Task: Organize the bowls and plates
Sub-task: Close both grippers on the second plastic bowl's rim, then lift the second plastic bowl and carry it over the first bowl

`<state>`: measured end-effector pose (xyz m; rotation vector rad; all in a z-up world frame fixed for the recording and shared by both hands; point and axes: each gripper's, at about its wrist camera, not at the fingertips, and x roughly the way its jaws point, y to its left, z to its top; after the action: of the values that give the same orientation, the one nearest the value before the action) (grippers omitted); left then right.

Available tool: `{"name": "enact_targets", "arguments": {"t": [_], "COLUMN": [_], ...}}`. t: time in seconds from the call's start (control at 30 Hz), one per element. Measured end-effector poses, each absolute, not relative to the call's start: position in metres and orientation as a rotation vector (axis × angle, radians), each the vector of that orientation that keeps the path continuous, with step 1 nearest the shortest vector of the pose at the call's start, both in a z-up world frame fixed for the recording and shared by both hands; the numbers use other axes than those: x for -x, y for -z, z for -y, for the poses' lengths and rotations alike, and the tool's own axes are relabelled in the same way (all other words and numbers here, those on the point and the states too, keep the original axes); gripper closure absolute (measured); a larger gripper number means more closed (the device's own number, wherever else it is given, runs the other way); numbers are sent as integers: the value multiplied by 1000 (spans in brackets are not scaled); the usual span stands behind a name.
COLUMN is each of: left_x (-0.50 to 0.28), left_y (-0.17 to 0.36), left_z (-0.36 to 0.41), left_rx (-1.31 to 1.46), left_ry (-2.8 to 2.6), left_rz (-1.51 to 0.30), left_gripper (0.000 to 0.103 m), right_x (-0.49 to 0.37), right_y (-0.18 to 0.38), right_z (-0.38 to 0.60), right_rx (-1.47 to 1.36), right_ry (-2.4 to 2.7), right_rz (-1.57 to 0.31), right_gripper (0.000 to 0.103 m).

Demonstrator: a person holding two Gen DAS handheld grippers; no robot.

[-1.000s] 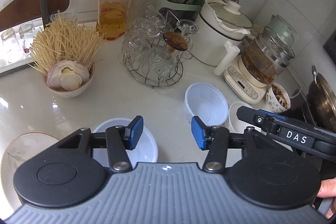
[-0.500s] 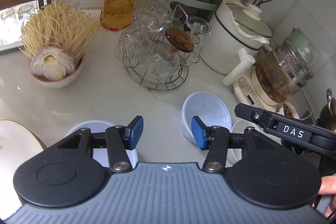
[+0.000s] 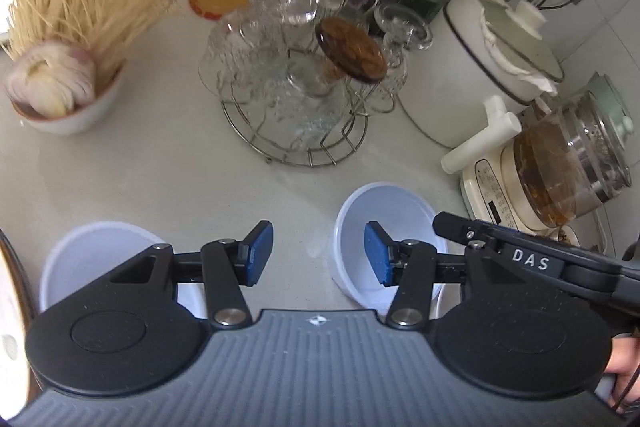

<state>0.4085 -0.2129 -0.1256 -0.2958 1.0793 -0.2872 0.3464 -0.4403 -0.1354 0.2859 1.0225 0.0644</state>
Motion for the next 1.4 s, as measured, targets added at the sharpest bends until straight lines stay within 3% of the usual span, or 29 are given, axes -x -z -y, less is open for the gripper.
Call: {"name": "enact_targets", "arguments": {"t": [0.23, 0.33, 0.5, 0.57, 0.87, 1.4], "left_x": [-420, -422, -425, -425, -421, -414], "left_y": [151, 162, 176, 180, 188, 171], "left_z": [232, 241, 253, 256, 262, 254], "left_rx": [334, 349, 354, 358, 367, 387], "left_ry": [264, 257, 227, 209, 157, 134], "left_rz": [-1141, -1163, -1190, -1199, -1196, -1135], "left_gripper": [47, 48, 60, 69, 85, 86], "right_x": [-359, -360, -362, -365, -371, -374], "right_y": [164, 172, 182, 184, 190, 180], "right_z": [453, 456, 461, 462, 457, 448], "right_rx": [-293, -289, -280, -273, -244, -245], "right_ry": [-94, -80, -117, -144, -243, -297], "right_rz": [-1104, -1128, -1144, -1153, -1177, -1144], "right_gripper": [47, 53, 63, 74, 86, 93]}}
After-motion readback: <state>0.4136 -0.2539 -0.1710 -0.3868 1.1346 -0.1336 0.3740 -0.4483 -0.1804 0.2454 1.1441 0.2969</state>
